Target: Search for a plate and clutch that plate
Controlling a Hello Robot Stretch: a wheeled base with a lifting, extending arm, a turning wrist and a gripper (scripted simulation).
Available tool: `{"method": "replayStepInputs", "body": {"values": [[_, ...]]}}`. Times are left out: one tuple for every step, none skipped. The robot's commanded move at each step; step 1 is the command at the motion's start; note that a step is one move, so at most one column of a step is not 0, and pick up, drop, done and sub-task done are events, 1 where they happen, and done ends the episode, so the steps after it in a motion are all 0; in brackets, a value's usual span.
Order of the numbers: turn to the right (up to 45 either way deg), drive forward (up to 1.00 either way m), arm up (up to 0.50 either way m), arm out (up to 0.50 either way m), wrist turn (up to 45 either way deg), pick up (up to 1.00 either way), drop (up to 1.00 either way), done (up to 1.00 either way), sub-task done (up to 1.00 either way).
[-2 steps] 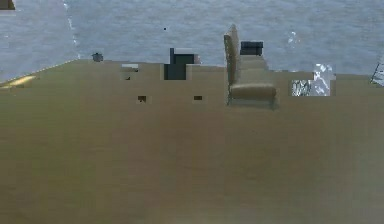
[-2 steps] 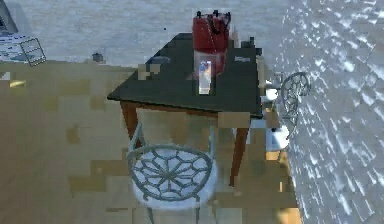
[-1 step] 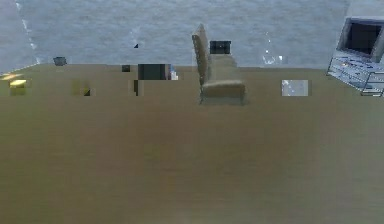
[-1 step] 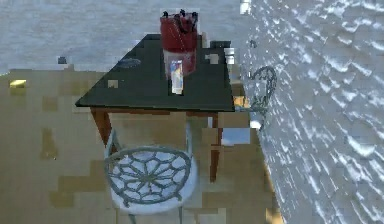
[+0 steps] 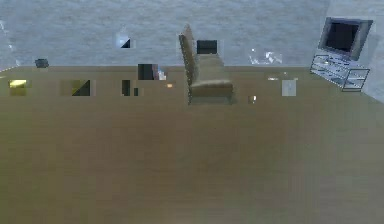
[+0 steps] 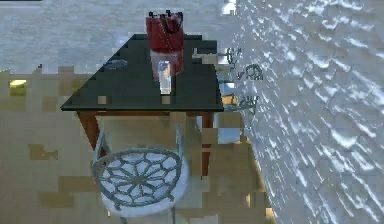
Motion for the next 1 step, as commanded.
{"method": "replayStepInputs", "body": {"values": [[0.0, 0.50, 0.00, 0.00, 0.0, 0.00, 0.00, 0.00, 0.00]]}}
